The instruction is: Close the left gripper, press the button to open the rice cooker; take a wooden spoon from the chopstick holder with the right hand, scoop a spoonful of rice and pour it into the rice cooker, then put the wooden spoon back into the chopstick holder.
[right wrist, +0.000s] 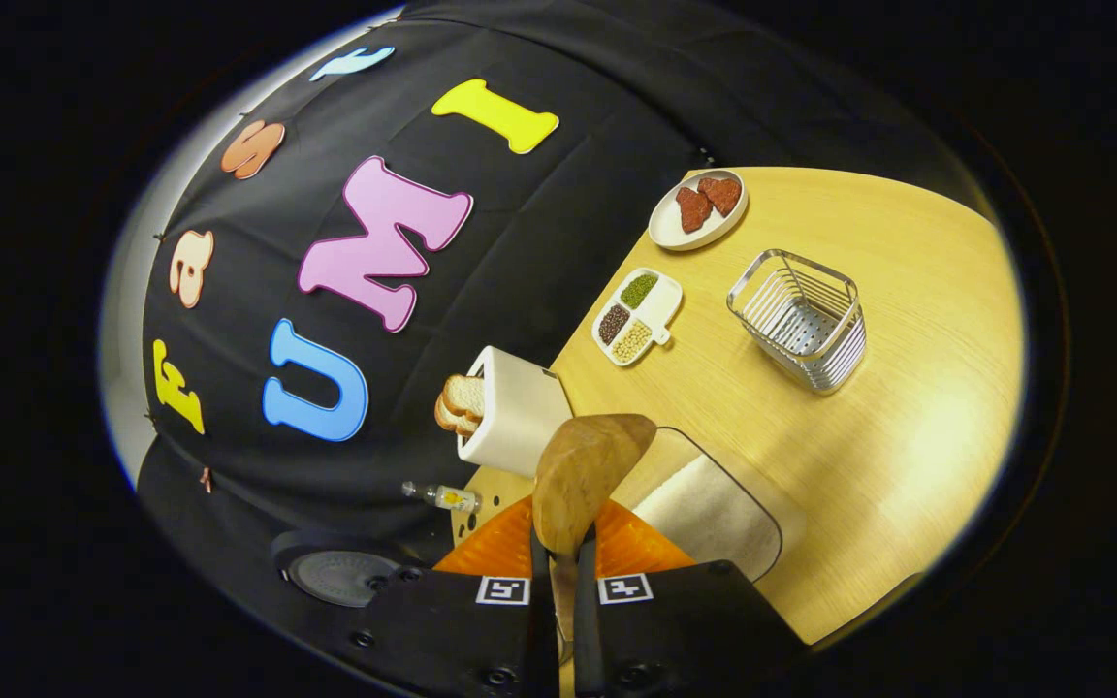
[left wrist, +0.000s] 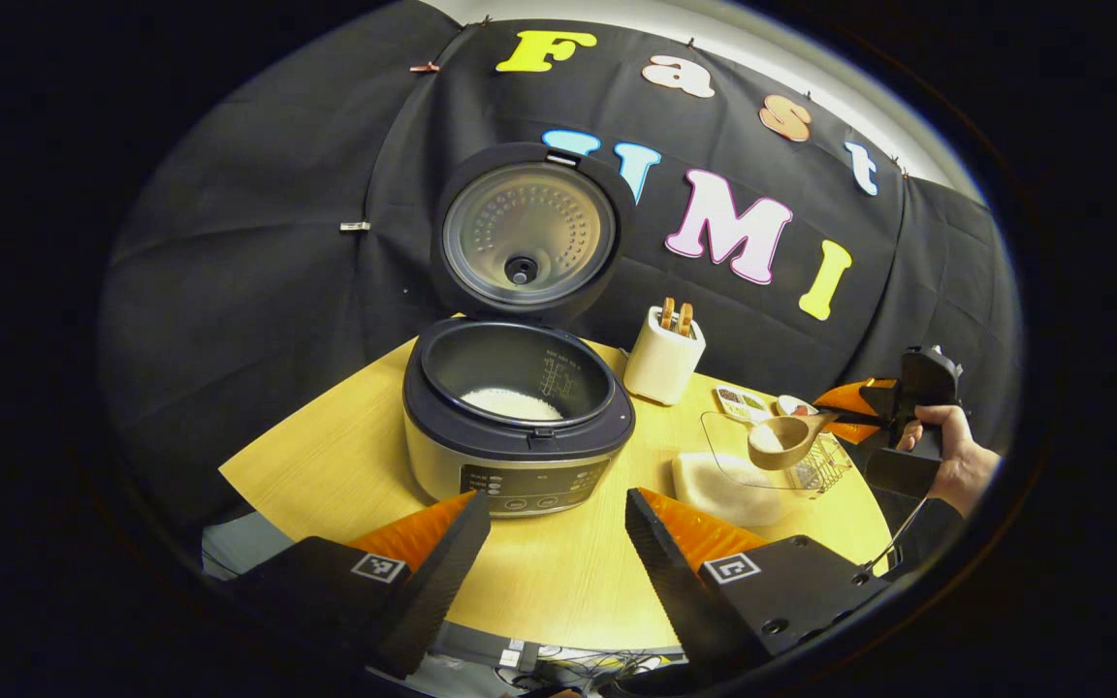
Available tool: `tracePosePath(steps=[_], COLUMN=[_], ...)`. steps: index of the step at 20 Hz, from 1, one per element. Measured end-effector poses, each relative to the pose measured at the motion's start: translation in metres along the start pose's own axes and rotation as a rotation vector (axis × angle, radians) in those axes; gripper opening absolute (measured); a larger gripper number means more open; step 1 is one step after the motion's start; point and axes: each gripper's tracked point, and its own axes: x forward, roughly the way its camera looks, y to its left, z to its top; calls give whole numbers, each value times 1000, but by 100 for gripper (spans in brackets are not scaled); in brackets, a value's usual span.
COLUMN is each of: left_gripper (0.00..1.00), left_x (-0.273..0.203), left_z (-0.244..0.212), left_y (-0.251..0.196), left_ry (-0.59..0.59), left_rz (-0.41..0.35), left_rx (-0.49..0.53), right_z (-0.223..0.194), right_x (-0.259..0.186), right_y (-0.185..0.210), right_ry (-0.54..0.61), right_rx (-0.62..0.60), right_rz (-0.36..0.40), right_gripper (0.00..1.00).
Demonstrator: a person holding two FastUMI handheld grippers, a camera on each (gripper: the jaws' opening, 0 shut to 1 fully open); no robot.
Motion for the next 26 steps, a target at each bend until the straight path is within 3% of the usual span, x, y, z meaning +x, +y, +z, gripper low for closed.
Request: tracePosePath(steps=[8,10,11,12,16,21,26], left_gripper=[96,96,96,96,96,96,96], left_x=[-16,-18,-19,-20,-22,-26,-33], left_z=[15,18,21,21,26,27,39], left_y=[16,23,26,29,43,65,81], left_ry=[-60,-72,-78,-83,-93,-89,-115], left_rz=[30,47,56,63,90,120,131], left_rx=[-17,-28,-33,-39,-44,-59,-112], right_z=[-25,-39,-47,-55,-92,-144,-184], right_x=[1,5,8,12,27,46,61], right_y=[92,115,126,135,168,200,223], right_ry=[69,99,114,128,179,241,229], right_rx=[66,63,55,48,15,-56,-248], right_rz=[131,160,171,179,206,221,240], right_gripper=[11,11,15,11,11,11,11])
